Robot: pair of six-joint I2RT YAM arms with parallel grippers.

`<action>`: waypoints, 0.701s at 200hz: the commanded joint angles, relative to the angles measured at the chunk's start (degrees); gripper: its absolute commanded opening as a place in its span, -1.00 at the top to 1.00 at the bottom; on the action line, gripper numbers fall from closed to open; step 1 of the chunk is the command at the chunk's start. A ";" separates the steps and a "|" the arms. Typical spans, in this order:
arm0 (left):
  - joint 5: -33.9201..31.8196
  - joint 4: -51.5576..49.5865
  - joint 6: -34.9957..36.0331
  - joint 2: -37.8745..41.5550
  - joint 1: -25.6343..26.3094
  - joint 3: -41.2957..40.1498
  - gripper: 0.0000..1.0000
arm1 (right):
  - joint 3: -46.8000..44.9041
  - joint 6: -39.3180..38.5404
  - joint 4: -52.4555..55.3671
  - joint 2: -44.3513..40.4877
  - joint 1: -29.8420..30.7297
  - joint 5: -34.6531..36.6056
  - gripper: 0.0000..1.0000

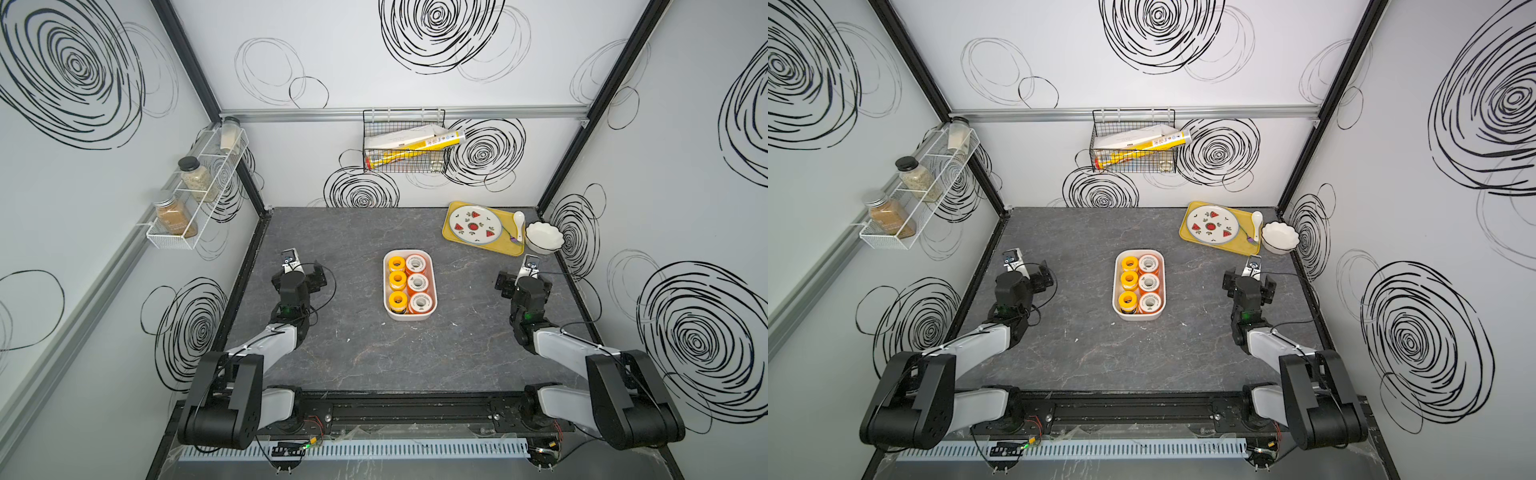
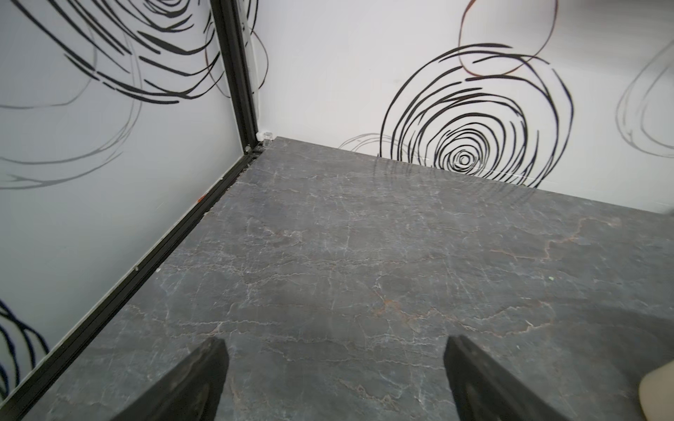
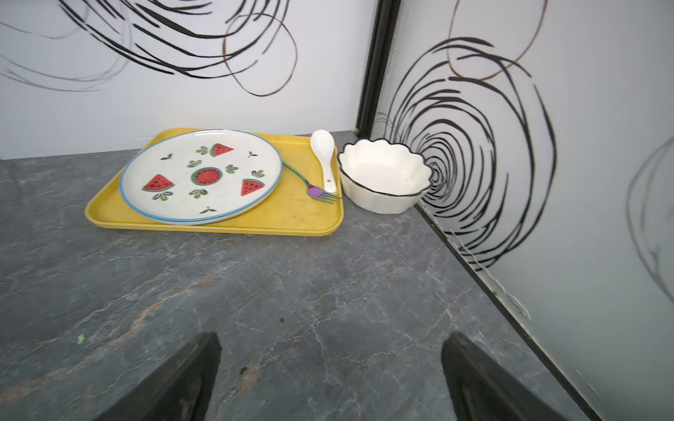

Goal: Put the sealing tape into the storage box
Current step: Reset both arms

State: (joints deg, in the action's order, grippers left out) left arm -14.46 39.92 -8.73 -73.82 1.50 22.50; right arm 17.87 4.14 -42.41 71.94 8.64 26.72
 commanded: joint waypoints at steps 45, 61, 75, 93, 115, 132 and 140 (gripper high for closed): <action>9.69 12.60 4.15 -4.01 -1.66 -2.97 -0.97 | -4.07 -7.76 -18.31 5.77 -0.29 -9.54 -0.97; 11.63 14.23 4.44 -4.40 -2.15 -3.48 -0.97 | -4.22 -8.80 -19.52 7.16 -0.29 -12.28 -0.95; 14.17 16.19 4.75 -4.69 -2.62 -3.93 -0.97 | -5.13 -9.41 -21.92 8.09 -0.29 -14.32 -0.95; 16.42 16.54 5.06 -5.73 -3.27 -3.62 -0.97 | -5.75 -9.66 -23.80 9.10 -0.29 -14.87 -0.95; 17.05 20.26 5.03 -8.21 -3.66 -4.90 -0.96 | -5.73 -9.37 -23.72 9.01 -0.73 -15.68 -0.95; 17.64 23.67 4.96 -9.83 -3.87 -6.20 -0.97 | -6.00 -9.32 -24.12 9.04 -1.06 -16.49 -0.95; 17.88 24.48 5.04 -10.12 -3.87 -6.50 -0.97 | -6.33 -9.27 -24.62 9.01 -1.30 -17.09 -0.95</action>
State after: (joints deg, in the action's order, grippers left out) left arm 0.91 56.82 -4.54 -82.41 -1.65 17.69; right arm 12.64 -4.62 -63.46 80.53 8.01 11.88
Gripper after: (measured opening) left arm 0.983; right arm 0.977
